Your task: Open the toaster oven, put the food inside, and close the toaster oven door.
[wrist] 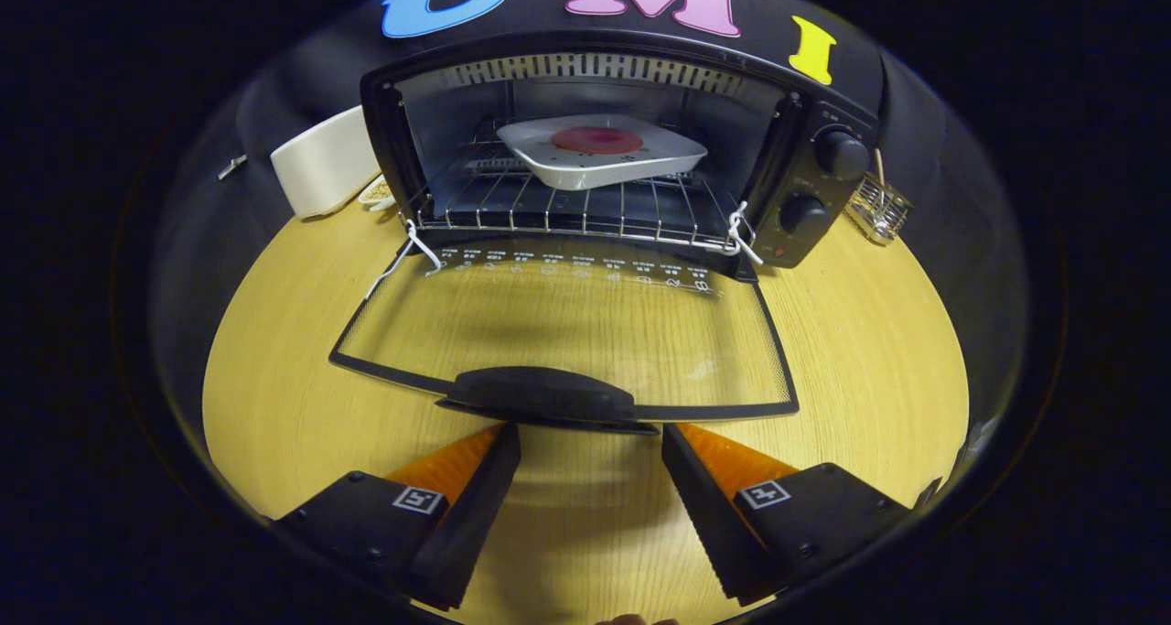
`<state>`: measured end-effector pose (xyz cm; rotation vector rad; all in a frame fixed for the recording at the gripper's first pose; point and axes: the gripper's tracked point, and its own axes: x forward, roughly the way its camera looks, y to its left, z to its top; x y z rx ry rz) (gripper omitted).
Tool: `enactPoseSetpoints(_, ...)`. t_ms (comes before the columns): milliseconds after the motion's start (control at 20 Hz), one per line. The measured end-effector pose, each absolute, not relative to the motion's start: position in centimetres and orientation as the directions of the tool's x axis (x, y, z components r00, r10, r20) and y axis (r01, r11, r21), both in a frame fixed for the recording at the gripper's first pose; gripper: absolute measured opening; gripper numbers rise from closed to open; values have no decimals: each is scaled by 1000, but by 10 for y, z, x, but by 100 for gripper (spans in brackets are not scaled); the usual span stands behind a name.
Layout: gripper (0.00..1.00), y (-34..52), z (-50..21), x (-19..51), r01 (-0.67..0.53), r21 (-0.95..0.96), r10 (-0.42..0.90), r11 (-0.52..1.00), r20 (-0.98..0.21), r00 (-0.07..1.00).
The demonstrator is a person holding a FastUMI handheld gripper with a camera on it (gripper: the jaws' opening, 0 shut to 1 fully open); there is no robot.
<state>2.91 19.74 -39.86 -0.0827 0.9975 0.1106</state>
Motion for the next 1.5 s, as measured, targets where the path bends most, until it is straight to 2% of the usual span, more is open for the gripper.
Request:
enactPoseSetpoints(300,100,197,-390,31,-176,-54,53,983,-832,552)
enactPoseSetpoints(600,100,200,-347,34,-238,-119,75,964,-739,670)
enactPoseSetpoints(750,100,200,-323,39,-224,-107,91,969,-684,723)
enactPoseSetpoints(950,100,196,-273,66,-187,-99,97,977,-573,814)
enactPoseSetpoints(1100,99,200,-222,71,-146,-25,115,989,-494,862)
enactPoseSetpoints(1300,99,196,-164,63,-166,34,167,986,-359,918)
enactPoseSetpoints(1500,99,161,-121,36,-175,-7,168,984,-251,953)
